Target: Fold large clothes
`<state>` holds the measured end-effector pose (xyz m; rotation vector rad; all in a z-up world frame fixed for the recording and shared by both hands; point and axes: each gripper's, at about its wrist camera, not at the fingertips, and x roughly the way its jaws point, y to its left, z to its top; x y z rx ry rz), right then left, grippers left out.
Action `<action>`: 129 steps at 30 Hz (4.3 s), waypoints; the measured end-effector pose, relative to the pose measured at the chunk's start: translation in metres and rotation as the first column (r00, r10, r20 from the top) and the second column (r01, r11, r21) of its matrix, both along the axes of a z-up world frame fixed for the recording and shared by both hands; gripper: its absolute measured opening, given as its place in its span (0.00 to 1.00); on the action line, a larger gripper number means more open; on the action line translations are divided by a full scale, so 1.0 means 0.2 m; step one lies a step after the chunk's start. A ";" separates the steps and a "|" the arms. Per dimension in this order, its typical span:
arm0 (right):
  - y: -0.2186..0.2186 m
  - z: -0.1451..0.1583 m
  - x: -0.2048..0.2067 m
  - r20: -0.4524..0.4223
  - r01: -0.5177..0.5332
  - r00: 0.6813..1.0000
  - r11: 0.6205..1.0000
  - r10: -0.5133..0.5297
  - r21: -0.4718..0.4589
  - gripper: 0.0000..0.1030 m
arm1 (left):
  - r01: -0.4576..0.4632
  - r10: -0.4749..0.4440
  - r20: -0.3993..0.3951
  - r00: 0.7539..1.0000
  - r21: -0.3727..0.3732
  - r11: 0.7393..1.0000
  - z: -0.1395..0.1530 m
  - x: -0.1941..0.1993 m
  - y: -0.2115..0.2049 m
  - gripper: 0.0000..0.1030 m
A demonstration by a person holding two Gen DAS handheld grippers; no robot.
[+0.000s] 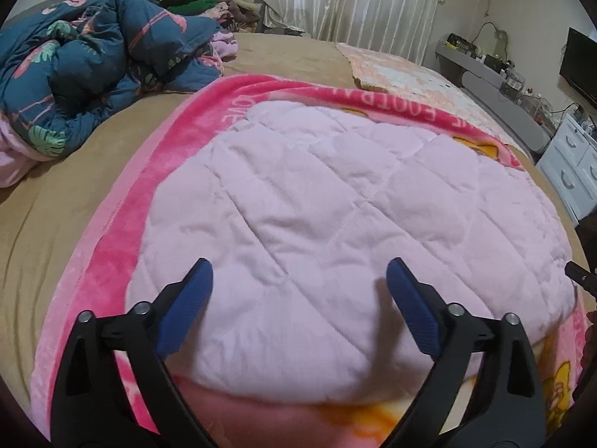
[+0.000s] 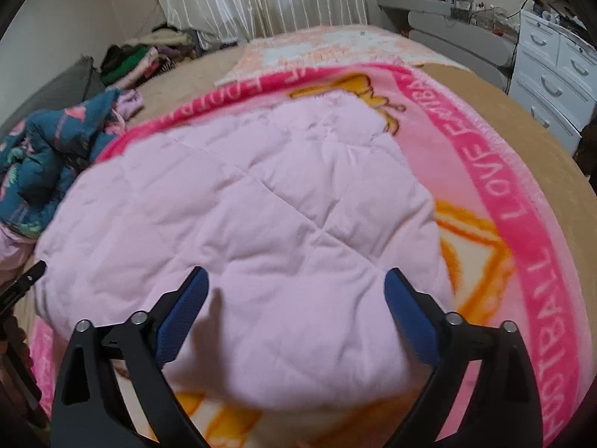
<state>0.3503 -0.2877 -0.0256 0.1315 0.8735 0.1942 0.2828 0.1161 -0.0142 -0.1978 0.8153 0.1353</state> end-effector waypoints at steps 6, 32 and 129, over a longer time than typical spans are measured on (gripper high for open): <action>-0.06 0.14 -0.20 0.068 -0.001 0.998 0.998 -0.003 0.060 0.96 | 0.012 -0.012 0.021 1.000 -0.026 1.000 0.11 -0.13 -0.01 0.91; -0.20 0.10 -0.75 0.117 0.139 0.980 0.977 -0.159 0.160 0.96 | -0.095 0.094 -0.044 0.995 -0.016 0.995 0.01 -0.56 0.06 0.91; 0.22 0.32 -0.67 0.431 -0.224 0.838 0.932 0.334 -0.286 0.27 | 0.050 -0.074 0.210 0.975 0.116 0.992 0.34 -0.52 -0.20 0.27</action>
